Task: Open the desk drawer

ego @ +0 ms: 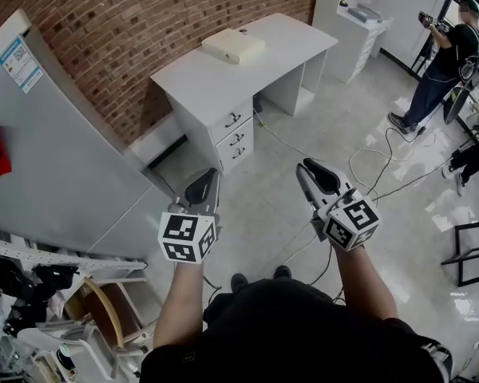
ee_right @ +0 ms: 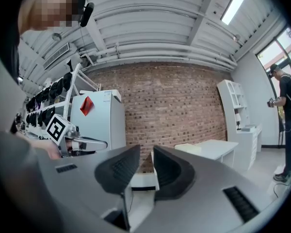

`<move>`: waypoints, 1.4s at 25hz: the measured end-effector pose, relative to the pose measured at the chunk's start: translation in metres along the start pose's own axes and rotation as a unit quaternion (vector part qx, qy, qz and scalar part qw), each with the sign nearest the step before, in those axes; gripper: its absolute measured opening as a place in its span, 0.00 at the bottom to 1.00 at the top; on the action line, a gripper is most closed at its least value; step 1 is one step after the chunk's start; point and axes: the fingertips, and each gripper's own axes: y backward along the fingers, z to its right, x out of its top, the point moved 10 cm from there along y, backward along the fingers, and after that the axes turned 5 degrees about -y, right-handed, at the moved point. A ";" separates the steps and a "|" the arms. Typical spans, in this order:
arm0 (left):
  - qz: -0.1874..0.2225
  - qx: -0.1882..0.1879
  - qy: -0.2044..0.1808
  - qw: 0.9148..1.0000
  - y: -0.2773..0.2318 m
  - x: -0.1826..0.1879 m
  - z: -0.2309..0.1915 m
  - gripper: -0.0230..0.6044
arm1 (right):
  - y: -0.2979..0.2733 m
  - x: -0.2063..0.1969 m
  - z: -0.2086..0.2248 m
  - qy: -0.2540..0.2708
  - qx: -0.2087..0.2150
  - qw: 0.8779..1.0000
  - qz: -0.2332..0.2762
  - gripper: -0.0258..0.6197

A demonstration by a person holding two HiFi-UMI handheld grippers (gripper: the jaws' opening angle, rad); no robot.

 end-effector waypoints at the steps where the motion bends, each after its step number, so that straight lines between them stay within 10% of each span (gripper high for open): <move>1: 0.000 0.000 0.001 1.000 0.001 0.000 0.000 0.03 | 0.000 0.000 0.000 -0.001 -0.004 1.000 -0.002 0.19; 12: 0.004 -0.001 0.011 1.000 0.002 -0.004 -0.001 0.34 | 0.007 -0.010 0.005 -0.006 -0.017 1.000 -0.015 0.36; 35: -0.022 0.024 0.013 0.999 -0.048 -0.001 0.052 0.55 | 0.075 -0.021 0.078 -0.029 -0.062 0.998 -0.011 0.49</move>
